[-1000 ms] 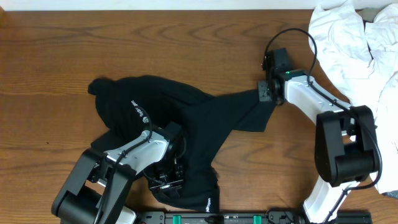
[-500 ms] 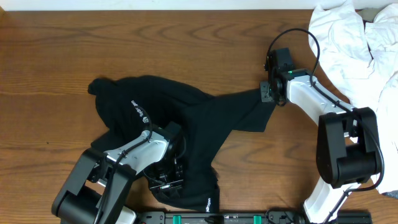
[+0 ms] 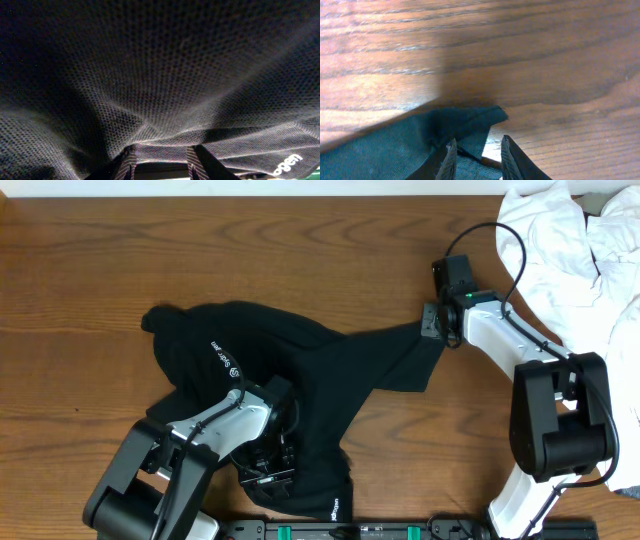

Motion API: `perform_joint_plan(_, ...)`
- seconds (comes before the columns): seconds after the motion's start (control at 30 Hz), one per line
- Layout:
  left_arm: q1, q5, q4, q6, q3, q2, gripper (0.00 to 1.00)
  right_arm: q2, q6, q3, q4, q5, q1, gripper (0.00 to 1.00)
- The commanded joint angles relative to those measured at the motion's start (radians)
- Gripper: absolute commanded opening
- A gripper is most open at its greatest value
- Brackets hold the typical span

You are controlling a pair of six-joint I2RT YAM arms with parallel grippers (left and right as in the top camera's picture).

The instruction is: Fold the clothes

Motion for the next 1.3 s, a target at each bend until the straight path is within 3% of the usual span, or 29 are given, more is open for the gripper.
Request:
perform_joint_plan(0.0, 0.008, -0.098, 0.012, 0.024, -0.002, 0.000, 0.37, -0.024, 0.098, 0.000, -0.005, -0.003, -0.010, 0.29)
perform_joint_plan(0.3, 0.008, -0.098, 0.012, 0.024, -0.002, 0.000, 0.37, -0.024, 0.336, 0.000, -0.006, -0.023, -0.010, 0.29)
perform_joint_plan(0.53, 0.008, -0.098, 0.012, 0.024, -0.002, 0.000, 0.37, -0.023, 0.376, 0.000, 0.015, -0.033, -0.010, 0.33)
perform_joint_plan(1.27, 0.008, -0.098, 0.012, 0.024, -0.002, 0.000, 0.37, 0.008, 0.420, -0.001, 0.077, -0.033, -0.003, 0.28)
